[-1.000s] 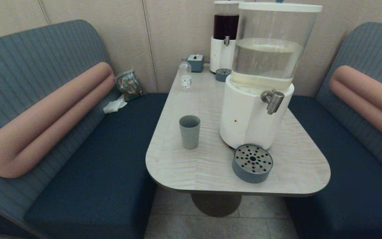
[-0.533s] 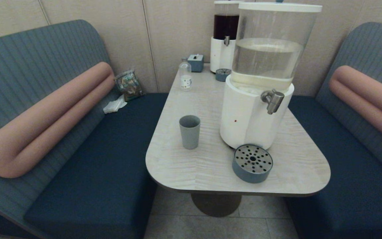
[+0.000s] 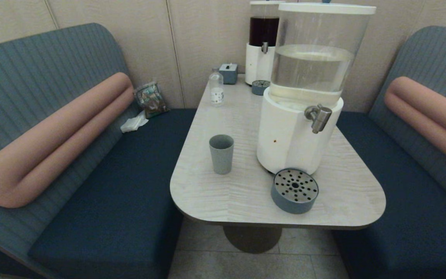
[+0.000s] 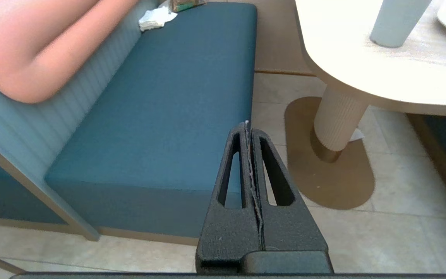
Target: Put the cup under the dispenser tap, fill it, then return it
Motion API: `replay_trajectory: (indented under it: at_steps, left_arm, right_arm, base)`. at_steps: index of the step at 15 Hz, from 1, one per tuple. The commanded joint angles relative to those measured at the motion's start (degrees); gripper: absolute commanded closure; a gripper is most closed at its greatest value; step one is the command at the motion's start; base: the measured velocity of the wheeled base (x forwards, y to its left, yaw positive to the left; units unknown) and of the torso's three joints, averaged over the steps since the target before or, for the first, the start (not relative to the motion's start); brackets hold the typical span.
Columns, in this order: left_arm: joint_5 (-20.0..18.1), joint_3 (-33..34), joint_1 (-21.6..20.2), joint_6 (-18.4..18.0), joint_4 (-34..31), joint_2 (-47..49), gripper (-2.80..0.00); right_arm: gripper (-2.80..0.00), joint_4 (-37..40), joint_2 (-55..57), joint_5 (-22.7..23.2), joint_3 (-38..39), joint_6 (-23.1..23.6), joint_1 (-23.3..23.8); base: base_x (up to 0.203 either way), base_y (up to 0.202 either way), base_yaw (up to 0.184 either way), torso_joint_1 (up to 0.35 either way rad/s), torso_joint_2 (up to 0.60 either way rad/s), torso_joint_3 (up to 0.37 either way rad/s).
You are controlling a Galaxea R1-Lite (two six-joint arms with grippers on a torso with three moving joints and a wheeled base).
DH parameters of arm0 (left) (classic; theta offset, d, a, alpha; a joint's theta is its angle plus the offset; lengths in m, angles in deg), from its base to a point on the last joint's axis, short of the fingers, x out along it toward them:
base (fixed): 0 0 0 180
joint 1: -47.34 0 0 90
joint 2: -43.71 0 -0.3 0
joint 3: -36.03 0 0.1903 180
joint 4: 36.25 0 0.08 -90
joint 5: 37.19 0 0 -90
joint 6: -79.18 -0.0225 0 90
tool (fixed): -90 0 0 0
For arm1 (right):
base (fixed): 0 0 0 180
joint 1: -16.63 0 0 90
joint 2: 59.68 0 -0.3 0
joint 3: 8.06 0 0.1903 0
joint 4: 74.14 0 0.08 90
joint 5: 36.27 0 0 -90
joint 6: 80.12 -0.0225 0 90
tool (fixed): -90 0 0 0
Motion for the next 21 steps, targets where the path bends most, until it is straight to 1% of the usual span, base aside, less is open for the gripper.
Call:
replay_trajectory:
  at_steps: [1, 21]
  left_arm:
    - [0.2, 0.1, 0.0, 0.5, 0.0, 0.1, 0.00]
    - [0.2, 0.1, 0.0, 0.7, 0.1, 0.1, 0.00]
  right_arm:
    - [0.00, 0.0, 0.0, 0.0, 0.0, 0.0, 0.0]
    - [0.00, -0.1, 0.0, 0.0, 0.0, 0.0, 0.0]
  base:
    - [0.000, 0.000, 0.000, 0.000, 0.00, 0.000]
    - [0.000, 0.000, 0.000, 0.000, 0.00, 0.000]
